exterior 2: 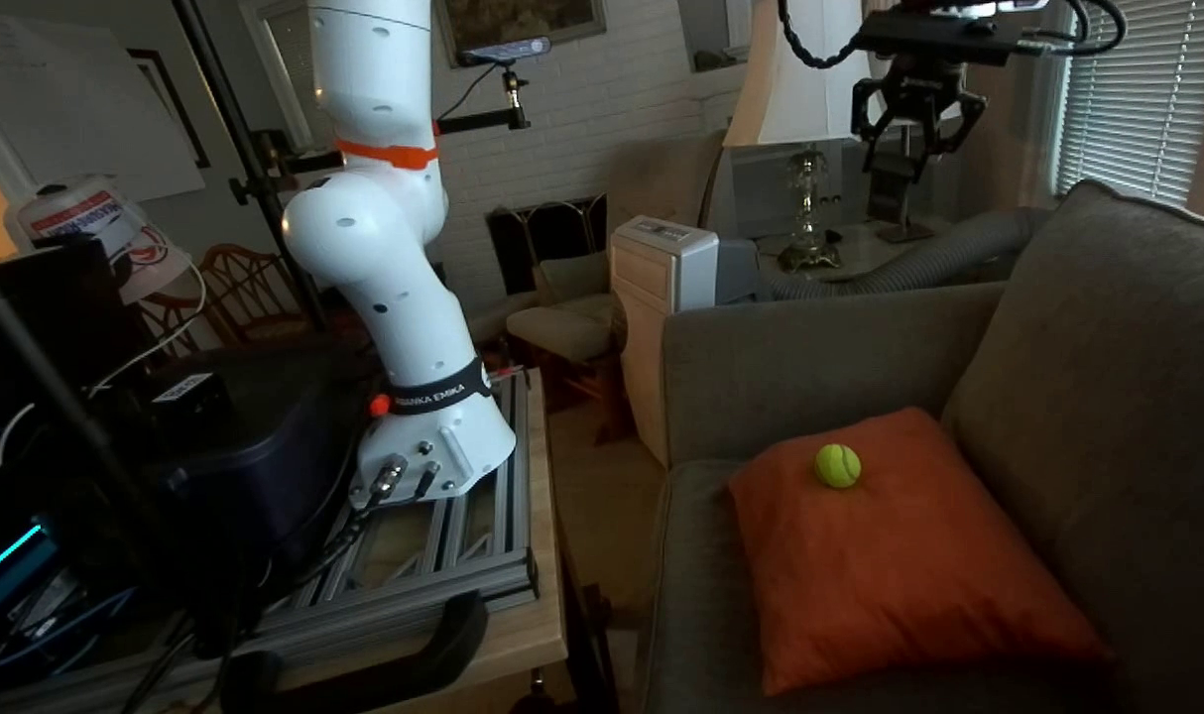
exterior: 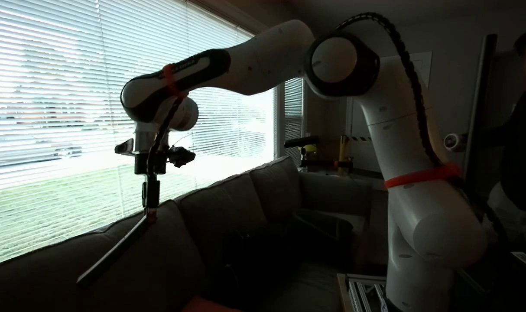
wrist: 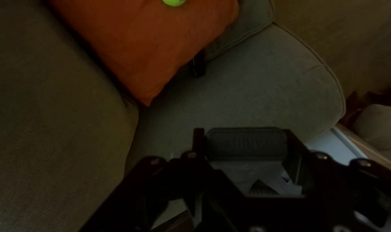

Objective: Move the remote on the arm rest to the orange cushion

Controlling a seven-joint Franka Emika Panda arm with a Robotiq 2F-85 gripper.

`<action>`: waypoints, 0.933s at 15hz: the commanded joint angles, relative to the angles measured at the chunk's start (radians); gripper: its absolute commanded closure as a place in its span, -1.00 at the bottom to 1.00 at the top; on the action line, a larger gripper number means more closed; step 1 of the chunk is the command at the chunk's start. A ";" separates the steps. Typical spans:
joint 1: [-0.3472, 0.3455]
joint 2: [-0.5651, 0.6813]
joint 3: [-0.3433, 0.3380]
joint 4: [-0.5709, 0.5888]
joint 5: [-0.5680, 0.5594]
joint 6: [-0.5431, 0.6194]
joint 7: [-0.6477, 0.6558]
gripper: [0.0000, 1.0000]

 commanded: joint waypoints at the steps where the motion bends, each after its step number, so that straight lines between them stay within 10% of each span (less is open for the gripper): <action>1: 0.007 -0.027 -0.016 -0.020 0.003 -0.004 0.001 -0.16; 5: 0.011 -0.051 -0.017 -0.056 0.003 -0.003 0.010 -0.16; 6: 0.020 -0.050 -0.015 -0.060 -0.016 0.031 0.013 0.34; 14: -0.038 -0.220 -0.089 -0.401 0.052 0.234 -0.007 0.34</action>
